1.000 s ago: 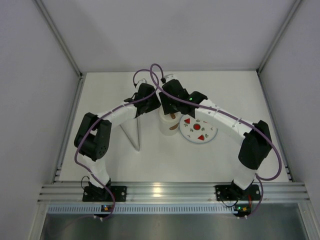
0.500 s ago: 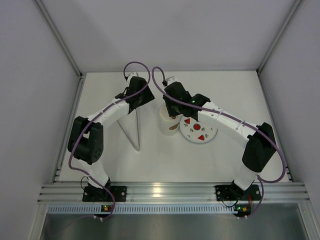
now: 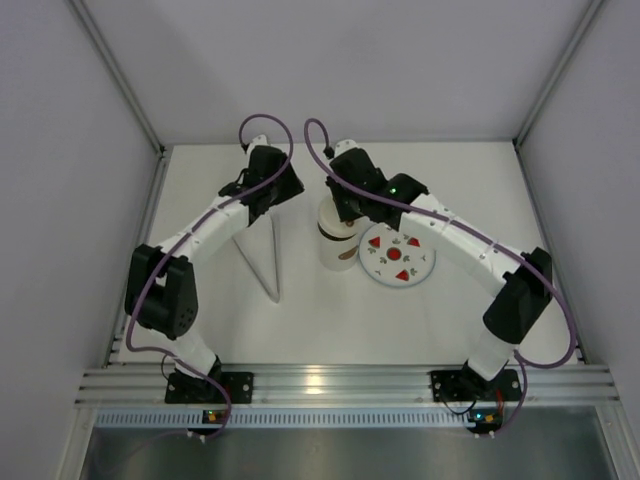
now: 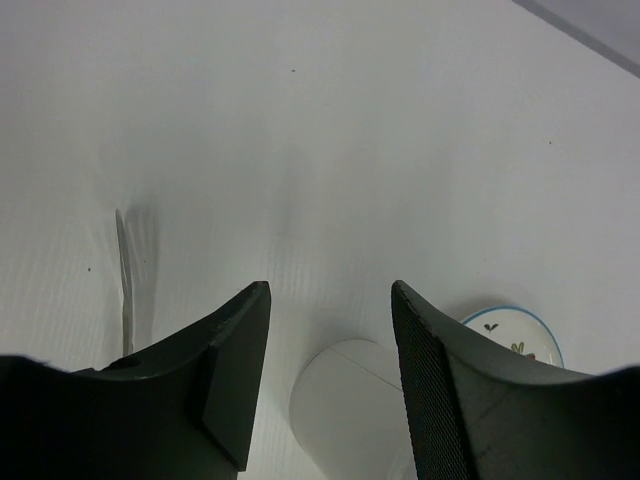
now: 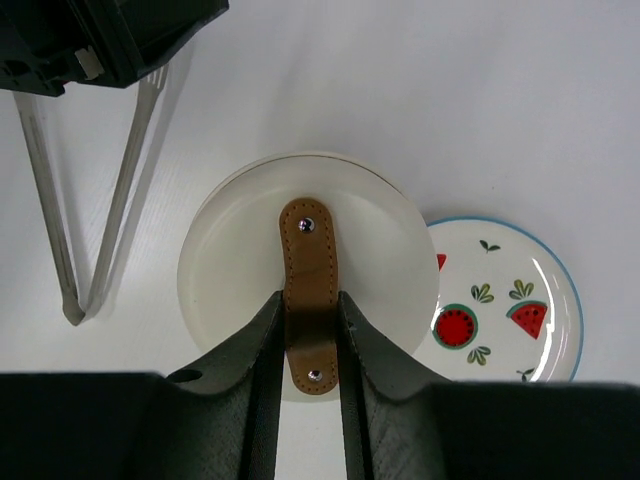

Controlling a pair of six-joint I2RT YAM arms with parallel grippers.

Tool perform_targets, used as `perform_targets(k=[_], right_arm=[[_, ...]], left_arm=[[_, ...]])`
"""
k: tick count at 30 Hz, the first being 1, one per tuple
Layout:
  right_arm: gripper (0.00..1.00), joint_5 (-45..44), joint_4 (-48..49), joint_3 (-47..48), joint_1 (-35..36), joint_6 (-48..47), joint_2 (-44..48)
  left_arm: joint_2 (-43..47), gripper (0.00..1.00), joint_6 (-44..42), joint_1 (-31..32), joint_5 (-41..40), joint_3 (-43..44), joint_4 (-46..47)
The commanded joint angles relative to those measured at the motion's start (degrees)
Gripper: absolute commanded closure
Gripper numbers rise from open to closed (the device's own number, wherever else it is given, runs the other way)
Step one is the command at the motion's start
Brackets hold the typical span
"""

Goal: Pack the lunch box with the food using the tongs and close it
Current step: Close the box lid on the packing box.

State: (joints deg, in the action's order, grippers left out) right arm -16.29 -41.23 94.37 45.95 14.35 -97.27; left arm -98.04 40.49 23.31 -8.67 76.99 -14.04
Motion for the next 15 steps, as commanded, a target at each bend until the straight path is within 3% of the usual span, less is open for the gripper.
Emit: perform_targets(k=[1, 15], right_arm=[[0.87, -1.6, -4.8, 6.4, -0.2, -2.2, -0.8], [0.87, 0.0, -15.5, 17.4, -0.2, -6.0, -9.2]], left_arm=[[4.2, 0.43, -1.8, -0.6, -0.5, 2.9, -0.9], [7.1, 0.4, -3.3, -2.5, 1.5, 5.2, -4.6]])
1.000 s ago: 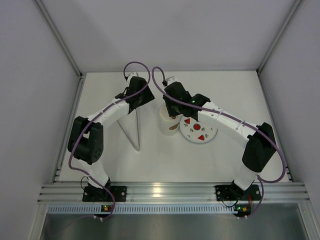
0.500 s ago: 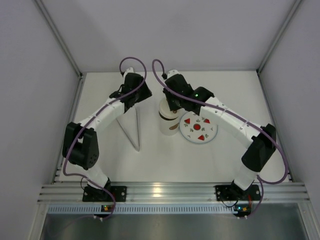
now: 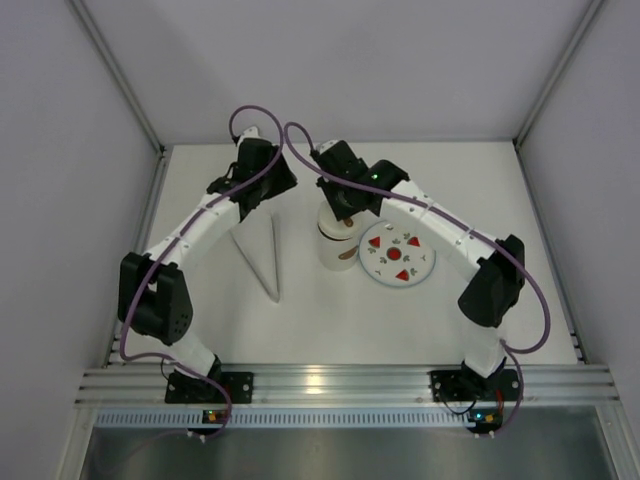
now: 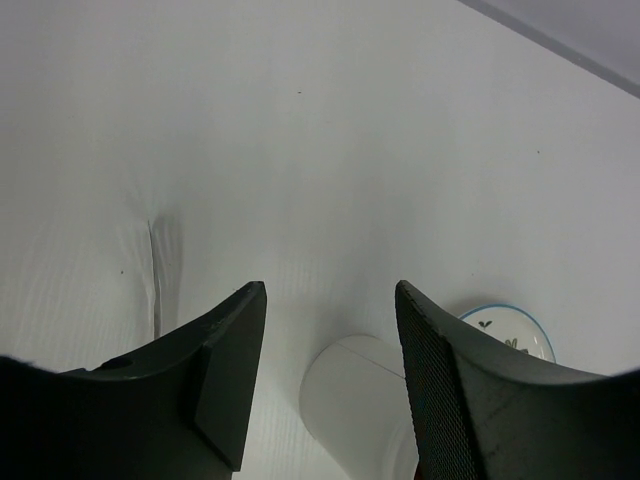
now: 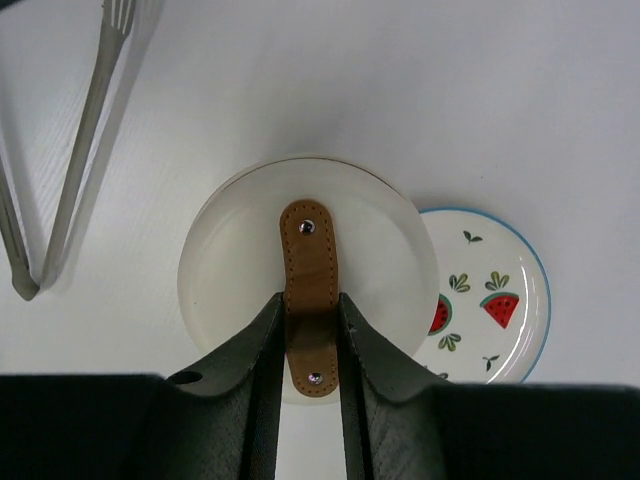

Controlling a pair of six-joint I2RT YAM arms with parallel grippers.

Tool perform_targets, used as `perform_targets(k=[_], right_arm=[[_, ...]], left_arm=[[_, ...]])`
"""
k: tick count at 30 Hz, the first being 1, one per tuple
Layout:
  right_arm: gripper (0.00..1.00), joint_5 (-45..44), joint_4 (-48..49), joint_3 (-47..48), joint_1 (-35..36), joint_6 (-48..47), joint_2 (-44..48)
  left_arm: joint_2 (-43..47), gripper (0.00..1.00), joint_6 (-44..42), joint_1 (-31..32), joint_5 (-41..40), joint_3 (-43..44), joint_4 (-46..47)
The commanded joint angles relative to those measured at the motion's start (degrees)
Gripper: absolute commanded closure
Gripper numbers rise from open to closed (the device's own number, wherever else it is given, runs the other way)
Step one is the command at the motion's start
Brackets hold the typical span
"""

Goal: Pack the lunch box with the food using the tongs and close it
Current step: Close the box lid on the packing box.

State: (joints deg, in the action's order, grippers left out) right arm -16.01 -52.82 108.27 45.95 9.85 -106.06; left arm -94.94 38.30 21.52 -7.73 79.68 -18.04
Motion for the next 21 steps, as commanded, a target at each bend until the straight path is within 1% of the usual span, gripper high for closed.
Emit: perform_targets(k=[1, 9, 21], right_arm=[[0.87, -0.1, -4.0, 3.7, -0.2, -1.6, -0.5], [0.86, 1.6, -4.3, 4.3, -0.2, -1.7, -2.0], [0.86, 3.5, -3.3, 4.2, -0.2, -1.5, -3.5]], left_arm=[[4.3, 0.4, -1.1, -0.9, 0.6, 2.5, -0.7], [7.0, 0.39, -1.4, -2.4, 1.5, 3.2, -1.6], [7.7, 0.39, -1.7, -3.1, 2.3, 2.9, -2.0]])
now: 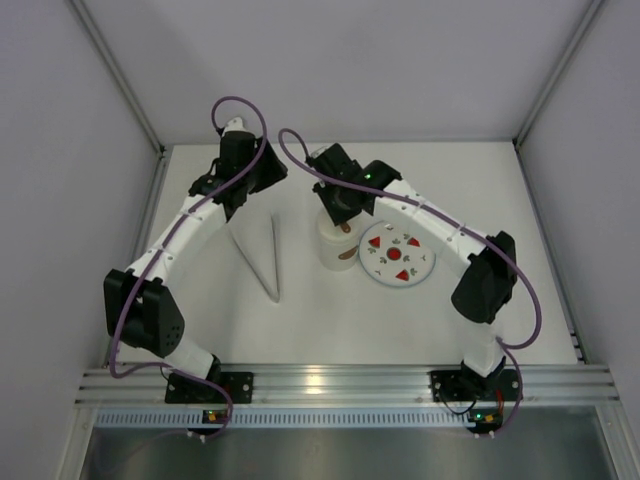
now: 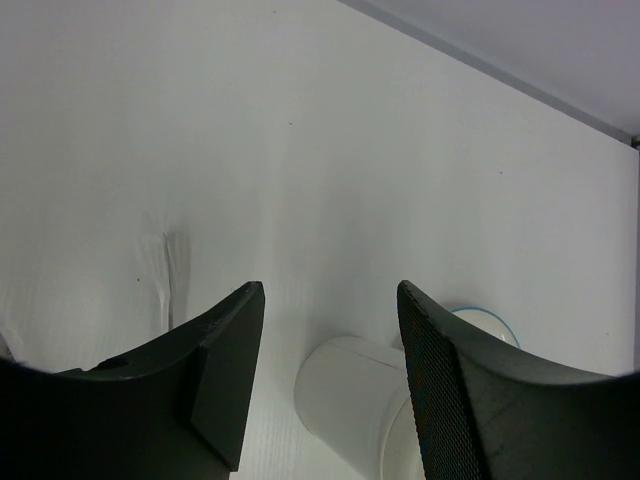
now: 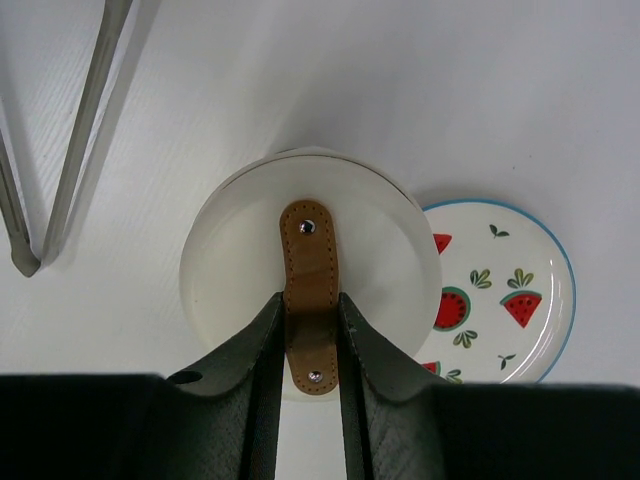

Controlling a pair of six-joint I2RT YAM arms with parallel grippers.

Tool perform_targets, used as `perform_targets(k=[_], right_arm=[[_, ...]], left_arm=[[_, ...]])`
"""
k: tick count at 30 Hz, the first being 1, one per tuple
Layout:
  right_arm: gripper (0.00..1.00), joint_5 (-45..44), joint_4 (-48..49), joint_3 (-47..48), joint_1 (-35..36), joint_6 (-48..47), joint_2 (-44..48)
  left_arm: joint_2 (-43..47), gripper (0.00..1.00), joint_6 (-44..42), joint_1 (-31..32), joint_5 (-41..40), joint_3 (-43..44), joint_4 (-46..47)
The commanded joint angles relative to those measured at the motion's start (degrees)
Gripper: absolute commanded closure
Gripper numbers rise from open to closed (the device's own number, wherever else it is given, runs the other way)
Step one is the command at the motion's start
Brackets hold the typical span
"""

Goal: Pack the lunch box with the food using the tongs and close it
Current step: Close the box lid on the packing box.

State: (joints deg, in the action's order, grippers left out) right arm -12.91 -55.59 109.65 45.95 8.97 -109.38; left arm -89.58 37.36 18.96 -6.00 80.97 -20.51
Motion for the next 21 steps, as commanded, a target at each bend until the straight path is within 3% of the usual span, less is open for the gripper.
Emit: perform_targets(k=[1, 10, 21], right_arm=[[0.86, 0.4, -0.2, 2.9, -0.3, -0.6, -0.4], [0.82, 0.8, -0.5, 4.6, -0.6, -0.7, -3.1], [0.6, 1.4, -2.2, 6.7, -2.0, -0.5, -5.2]], left_arm=[[2.5, 0.39, -0.8, -0.5, 0.6, 1.6, 0.5], [2.2, 0.39, -1.1, -0.9, 1.5, 1.6, 0.3], [1.8, 0.39, -1.2, -1.1, 2.3, 1.6, 0.4]])
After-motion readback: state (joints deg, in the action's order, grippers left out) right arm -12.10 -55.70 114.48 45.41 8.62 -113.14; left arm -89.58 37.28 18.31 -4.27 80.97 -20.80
